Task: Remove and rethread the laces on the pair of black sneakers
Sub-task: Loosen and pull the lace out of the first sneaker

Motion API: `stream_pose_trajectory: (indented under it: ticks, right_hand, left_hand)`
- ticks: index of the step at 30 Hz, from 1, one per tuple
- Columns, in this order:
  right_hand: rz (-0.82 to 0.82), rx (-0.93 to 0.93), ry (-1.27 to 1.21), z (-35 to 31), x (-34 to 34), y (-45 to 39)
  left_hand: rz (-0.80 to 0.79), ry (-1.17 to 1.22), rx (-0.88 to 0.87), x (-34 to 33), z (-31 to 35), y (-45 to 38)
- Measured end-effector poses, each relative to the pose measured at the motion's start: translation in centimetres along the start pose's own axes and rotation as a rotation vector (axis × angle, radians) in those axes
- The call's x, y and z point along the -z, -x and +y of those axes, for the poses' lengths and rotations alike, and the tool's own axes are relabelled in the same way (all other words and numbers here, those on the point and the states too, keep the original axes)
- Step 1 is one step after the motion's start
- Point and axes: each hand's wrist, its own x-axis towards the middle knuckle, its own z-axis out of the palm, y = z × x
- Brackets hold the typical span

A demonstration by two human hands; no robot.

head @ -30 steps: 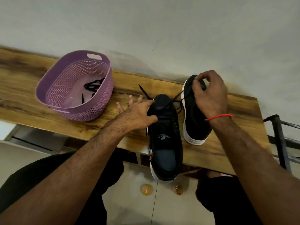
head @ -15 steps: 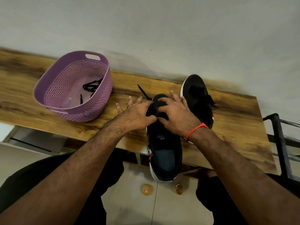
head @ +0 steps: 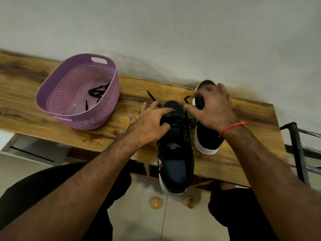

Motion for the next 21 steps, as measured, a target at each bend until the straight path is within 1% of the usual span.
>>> stream_pose_trajectory:
  ticks: [2, 3, 4, 8, 12, 15, 18, 21]
  right_hand:
    - [-0.192, 0.020, 0.124, -0.9, -0.2, 0.9]
    - [-0.262, 0.034, 0.172, -1.1, -0.3, 1.3]
    - [-0.299, 0.049, 0.207, -1.3, -0.4, 1.6]
    - [-0.303, 0.039, 0.213, -0.8, 0.3, 1.5]
    - [-0.356, 0.010, 0.181, -0.5, 0.5, 1.4]
    - [-0.353, 0.025, 0.150, -0.6, 0.1, 1.5]
    - [-0.350, 0.057, 0.123, -0.5, 0.0, 1.5]
    - [-0.360, 0.087, 0.098, -0.4, 0.1, 1.5]
  left_hand:
    - [0.037, -0.013, -0.045, -0.8, 0.6, 0.2]
    - [0.038, -0.021, -0.055, -1.2, 0.8, 0.3]
    - [0.033, -0.032, -0.053, -1.3, 1.0, 0.3]
    - [-0.006, -0.063, 0.018, -0.7, 0.7, 0.2]
    - [-0.055, -0.077, 0.048, -0.6, 0.5, 0.3]
    - [-0.005, -0.057, 0.058, -1.1, 0.9, 0.4]
    - [0.056, 0.023, 0.057, -1.2, 1.2, 0.4]
    - [0.084, 0.082, 0.067, -0.9, 1.1, 0.4]
